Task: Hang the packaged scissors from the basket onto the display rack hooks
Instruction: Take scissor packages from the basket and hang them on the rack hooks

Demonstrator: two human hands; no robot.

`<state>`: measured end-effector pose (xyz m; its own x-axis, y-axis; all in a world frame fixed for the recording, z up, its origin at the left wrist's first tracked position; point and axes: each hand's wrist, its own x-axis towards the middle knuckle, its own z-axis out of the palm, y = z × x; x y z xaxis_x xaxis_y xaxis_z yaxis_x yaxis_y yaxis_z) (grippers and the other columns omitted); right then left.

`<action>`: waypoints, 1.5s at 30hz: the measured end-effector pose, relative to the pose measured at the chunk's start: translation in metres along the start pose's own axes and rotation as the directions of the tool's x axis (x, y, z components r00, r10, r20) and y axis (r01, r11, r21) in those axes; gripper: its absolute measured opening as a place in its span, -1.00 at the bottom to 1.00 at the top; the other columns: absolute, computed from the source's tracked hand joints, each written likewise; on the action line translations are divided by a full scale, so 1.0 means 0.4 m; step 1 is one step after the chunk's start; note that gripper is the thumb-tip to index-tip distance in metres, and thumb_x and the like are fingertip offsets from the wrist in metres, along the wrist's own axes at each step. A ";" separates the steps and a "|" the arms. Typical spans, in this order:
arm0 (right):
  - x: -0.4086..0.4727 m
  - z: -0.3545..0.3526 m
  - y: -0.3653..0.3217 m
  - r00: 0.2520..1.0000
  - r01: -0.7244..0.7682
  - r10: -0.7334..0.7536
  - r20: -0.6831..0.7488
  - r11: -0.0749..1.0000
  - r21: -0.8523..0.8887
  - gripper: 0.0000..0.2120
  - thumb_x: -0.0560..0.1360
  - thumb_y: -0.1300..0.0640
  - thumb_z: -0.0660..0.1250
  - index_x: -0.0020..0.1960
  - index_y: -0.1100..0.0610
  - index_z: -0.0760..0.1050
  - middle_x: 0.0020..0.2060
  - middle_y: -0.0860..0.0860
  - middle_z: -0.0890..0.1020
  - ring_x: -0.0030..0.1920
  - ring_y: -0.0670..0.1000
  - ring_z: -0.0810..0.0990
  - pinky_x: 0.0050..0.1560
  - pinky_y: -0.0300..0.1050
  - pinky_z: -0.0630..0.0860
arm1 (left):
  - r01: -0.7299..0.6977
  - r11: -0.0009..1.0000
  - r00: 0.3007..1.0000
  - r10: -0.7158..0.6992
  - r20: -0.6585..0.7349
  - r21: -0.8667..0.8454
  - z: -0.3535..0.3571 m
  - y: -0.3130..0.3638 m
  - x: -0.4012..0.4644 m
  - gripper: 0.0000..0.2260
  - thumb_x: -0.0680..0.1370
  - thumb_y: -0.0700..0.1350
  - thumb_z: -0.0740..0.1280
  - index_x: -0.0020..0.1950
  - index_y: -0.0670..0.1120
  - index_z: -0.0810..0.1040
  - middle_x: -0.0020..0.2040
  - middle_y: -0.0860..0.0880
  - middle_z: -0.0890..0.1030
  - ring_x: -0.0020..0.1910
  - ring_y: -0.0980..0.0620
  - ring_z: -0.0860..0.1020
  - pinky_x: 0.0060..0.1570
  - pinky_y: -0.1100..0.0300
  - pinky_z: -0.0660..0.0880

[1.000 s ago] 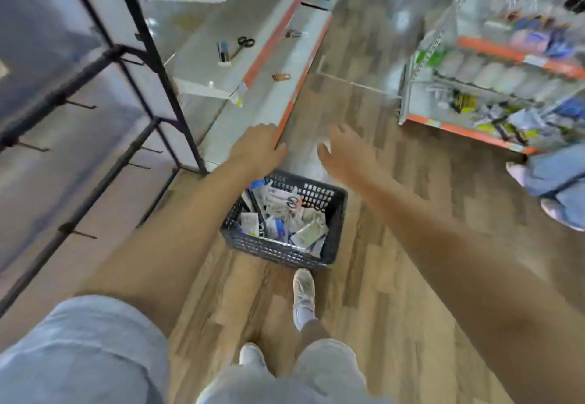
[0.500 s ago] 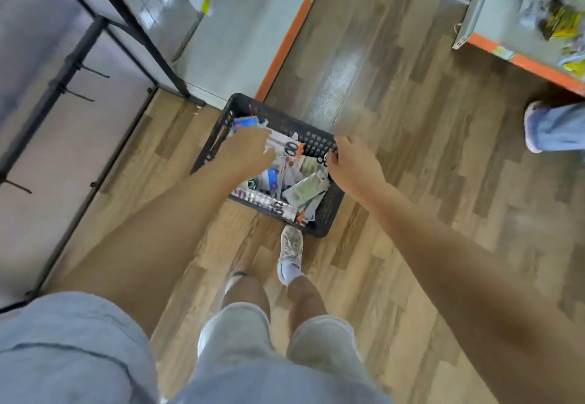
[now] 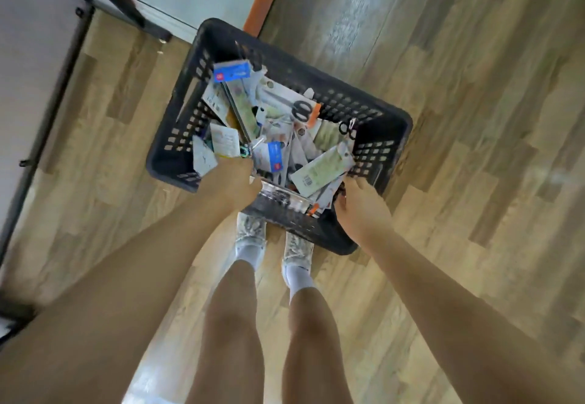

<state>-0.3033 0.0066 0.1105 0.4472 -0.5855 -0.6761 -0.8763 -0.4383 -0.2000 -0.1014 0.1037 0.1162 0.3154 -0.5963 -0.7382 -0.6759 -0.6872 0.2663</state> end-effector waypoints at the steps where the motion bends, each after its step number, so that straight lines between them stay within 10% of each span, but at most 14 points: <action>1: 0.031 0.031 0.006 1.000 -0.009 0.009 0.016 1.000 0.003 -0.66 0.60 0.13 0.11 0.34 0.21 0.32 0.22 0.12 0.44 0.19 0.12 0.45 0.08 -0.04 0.41 | 0.000 1.000 1.000 0.000 0.008 -0.007 0.027 -0.010 0.039 -0.81 0.59 -0.08 0.19 -0.16 -0.15 0.30 -0.18 -0.10 0.39 -0.07 -0.16 0.46 -0.20 0.07 0.33; 7: 0.248 0.224 0.013 0.998 -0.014 0.007 0.066 0.994 0.109 -0.64 0.61 0.15 0.12 0.37 0.24 0.31 0.26 0.13 0.43 0.20 0.12 0.46 0.08 -0.01 0.46 | 0.069 0.971 0.997 -0.061 0.039 -0.231 0.169 -0.060 0.290 -0.76 0.58 -0.05 0.25 0.10 -0.21 0.51 0.02 -0.15 0.55 -0.02 -0.12 0.50 -0.13 0.12 0.39; 11: 0.422 0.338 0.007 0.999 -0.012 0.000 0.051 0.971 0.241 -0.63 0.60 0.19 0.14 0.38 0.25 0.33 0.28 0.17 0.44 0.23 0.15 0.45 0.16 -0.02 0.39 | 0.175 0.757 0.975 -0.221 0.005 -0.629 0.176 -0.064 0.520 -0.89 0.58 -0.09 0.27 -0.12 -0.09 0.49 -0.14 -0.06 0.51 -0.12 0.00 0.45 -0.25 0.23 0.33; 20: 0.678 0.495 -0.003 1.000 -0.002 0.009 -0.029 0.973 0.229 -0.85 0.55 0.28 0.14 -0.05 0.23 0.48 -0.22 0.13 0.53 0.03 0.16 0.49 -0.20 -0.09 0.37 | 0.247 0.806 0.966 -0.248 0.073 -0.538 0.328 -0.143 0.830 -0.48 0.54 -0.02 0.35 0.40 -0.26 0.33 0.32 -0.22 0.45 0.10 -0.07 0.49 -0.31 0.26 0.38; 25: 0.693 0.503 -0.047 0.998 -0.042 0.053 -0.038 0.969 0.243 -0.82 0.57 0.22 0.13 0.00 0.27 0.49 -0.06 0.19 0.59 0.04 0.19 0.50 -0.20 -0.15 0.21 | 0.272 0.813 0.962 -0.244 0.123 -0.514 0.354 -0.139 0.848 -0.43 0.49 -0.03 0.41 0.40 -0.25 0.32 0.31 -0.15 0.45 0.15 -0.03 0.45 -0.12 0.34 0.37; 28: 0.715 0.495 -0.051 0.988 -0.156 0.143 0.062 0.901 0.406 -0.75 0.59 0.13 0.17 0.12 0.24 0.52 0.01 0.15 0.61 0.05 0.17 0.53 -0.20 -0.16 0.28 | 0.308 0.837 0.951 -0.272 0.145 -0.452 0.347 -0.163 0.854 -0.51 0.41 0.09 0.45 0.19 -0.20 0.50 0.15 -0.14 0.54 0.04 -0.04 0.48 0.06 0.14 0.44; 34: 0.712 0.485 -0.050 0.945 -0.321 0.170 0.281 0.659 0.681 -0.80 0.57 0.03 0.24 -0.03 0.19 0.45 -0.25 0.04 0.53 -0.11 0.11 0.51 -0.10 -0.11 0.43 | 0.313 0.818 0.948 -0.302 0.102 -0.482 0.342 -0.183 0.809 -0.59 0.40 0.15 0.44 -0.32 -0.10 0.34 -0.34 -0.03 0.36 -0.32 0.00 0.40 -0.45 0.38 0.26; 39: 0.647 0.456 -0.052 0.908 -0.418 0.183 0.376 0.402 0.814 -0.72 0.54 0.03 0.31 -0.09 0.25 0.37 -0.14 0.21 0.50 -0.13 0.13 0.50 0.16 0.28 0.44 | 0.217 0.725 0.970 -0.234 0.062 -0.653 0.330 -0.194 0.733 -0.74 0.42 0.04 0.46 0.03 -0.05 0.59 0.01 -0.05 0.62 0.00 0.00 0.57 -0.02 0.22 0.51; 45: 0.598 0.337 -0.040 0.958 -0.282 0.199 0.208 0.504 0.817 -0.77 0.61 0.01 0.17 0.05 0.15 0.49 -0.16 0.07 0.52 -0.12 -0.04 0.46 -0.19 -0.38 0.41 | 0.153 0.588 0.985 -0.160 0.072 -0.794 0.264 -0.165 0.657 -0.74 0.57 0.04 0.26 0.20 -0.04 0.49 0.09 0.00 0.53 0.07 0.03 0.49 0.10 0.13 0.46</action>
<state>-0.2066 -0.0346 -0.1438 0.2165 -0.5061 -0.8349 -0.7138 0.5014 -0.4890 -0.0443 0.0363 -0.1609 0.3706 -0.4476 -0.8138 0.1796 -0.8252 0.5356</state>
